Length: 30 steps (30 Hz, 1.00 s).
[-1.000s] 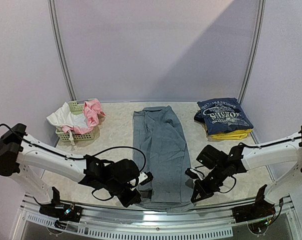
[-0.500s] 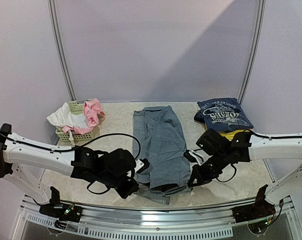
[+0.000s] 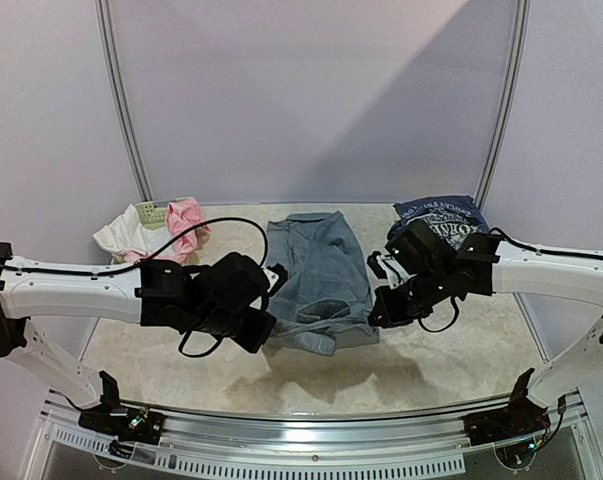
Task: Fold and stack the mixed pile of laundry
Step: Fold the rectangle-folded shirt at the center of the board.
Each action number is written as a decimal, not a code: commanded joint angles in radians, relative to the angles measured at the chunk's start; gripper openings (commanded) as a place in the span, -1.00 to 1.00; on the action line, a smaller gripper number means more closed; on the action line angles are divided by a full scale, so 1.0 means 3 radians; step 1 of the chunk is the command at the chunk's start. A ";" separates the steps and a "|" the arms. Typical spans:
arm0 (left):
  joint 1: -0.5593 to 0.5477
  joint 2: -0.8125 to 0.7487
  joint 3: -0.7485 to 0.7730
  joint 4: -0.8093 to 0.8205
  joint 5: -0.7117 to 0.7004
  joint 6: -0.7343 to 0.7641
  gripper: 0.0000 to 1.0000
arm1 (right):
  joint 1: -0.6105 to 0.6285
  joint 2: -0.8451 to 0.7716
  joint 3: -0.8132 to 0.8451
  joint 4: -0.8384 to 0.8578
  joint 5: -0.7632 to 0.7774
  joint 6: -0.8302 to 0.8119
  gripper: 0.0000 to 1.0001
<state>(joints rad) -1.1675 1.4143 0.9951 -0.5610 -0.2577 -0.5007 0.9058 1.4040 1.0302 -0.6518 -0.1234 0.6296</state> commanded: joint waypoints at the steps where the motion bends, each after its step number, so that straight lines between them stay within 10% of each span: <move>1: 0.0241 0.0020 0.0214 -0.0091 -0.0265 0.0126 -1.00 | -0.0073 0.0247 0.0253 0.0056 0.0382 0.0094 -1.00; 11: 0.0863 0.0477 0.0582 0.0173 -0.0290 0.0395 -1.00 | -0.0459 0.0810 0.0815 0.0376 0.0861 0.0059 -1.00; 30: 0.1660 0.1863 0.1423 0.0464 0.0017 0.0599 -1.00 | -0.1122 0.2306 0.1880 0.0653 0.0254 -0.0380 -1.00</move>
<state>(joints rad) -0.7059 1.9442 1.3949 -0.4198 -0.2604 -0.3328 0.6006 2.0457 1.5360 -0.4362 -0.0399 0.5423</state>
